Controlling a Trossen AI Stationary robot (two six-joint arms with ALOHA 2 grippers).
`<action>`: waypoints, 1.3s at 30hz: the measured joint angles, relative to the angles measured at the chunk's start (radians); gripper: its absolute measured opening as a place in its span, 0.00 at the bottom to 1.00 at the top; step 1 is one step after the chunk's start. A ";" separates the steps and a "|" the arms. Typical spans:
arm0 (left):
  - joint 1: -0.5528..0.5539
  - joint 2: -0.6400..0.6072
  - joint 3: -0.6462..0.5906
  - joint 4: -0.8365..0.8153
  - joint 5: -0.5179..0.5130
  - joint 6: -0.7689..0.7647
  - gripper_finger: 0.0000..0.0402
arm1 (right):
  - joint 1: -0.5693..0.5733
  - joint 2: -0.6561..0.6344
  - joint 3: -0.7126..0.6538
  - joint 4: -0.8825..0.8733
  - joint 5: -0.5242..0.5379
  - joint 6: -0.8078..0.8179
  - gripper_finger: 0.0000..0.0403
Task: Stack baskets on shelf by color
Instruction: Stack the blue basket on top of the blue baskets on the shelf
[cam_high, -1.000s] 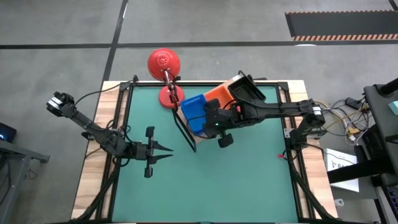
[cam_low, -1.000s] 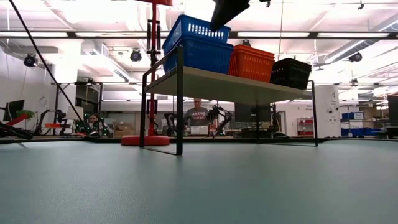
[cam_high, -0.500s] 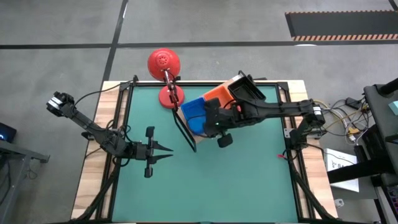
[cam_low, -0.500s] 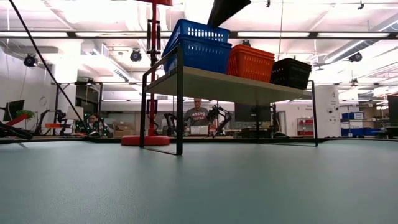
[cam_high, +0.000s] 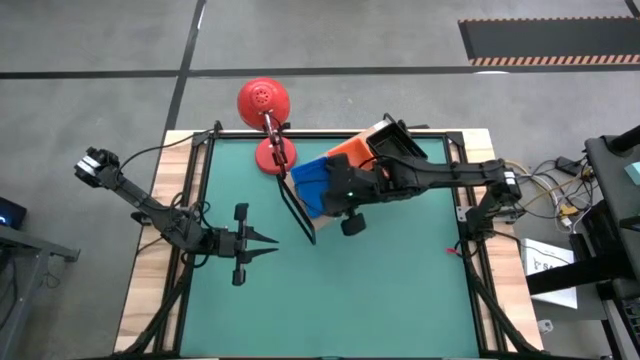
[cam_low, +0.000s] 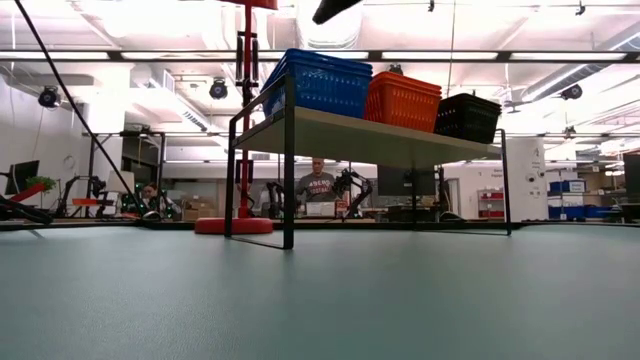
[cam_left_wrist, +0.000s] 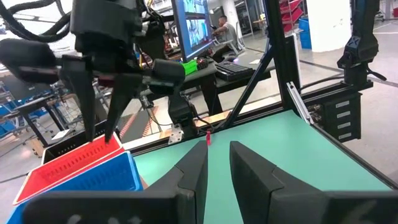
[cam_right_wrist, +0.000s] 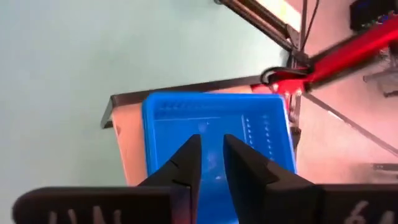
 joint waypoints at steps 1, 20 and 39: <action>0.000 0.000 0.000 0.000 0.000 0.002 0.13 | 0.000 0.010 0.000 0.014 0.000 -0.001 0.14; 0.000 0.000 0.000 0.000 0.000 0.021 0.13 | 0.000 0.116 0.003 -0.101 0.000 -0.117 0.02; 0.000 0.000 0.000 0.000 0.000 0.022 0.13 | 0.001 0.090 0.003 -0.219 0.009 -0.080 0.02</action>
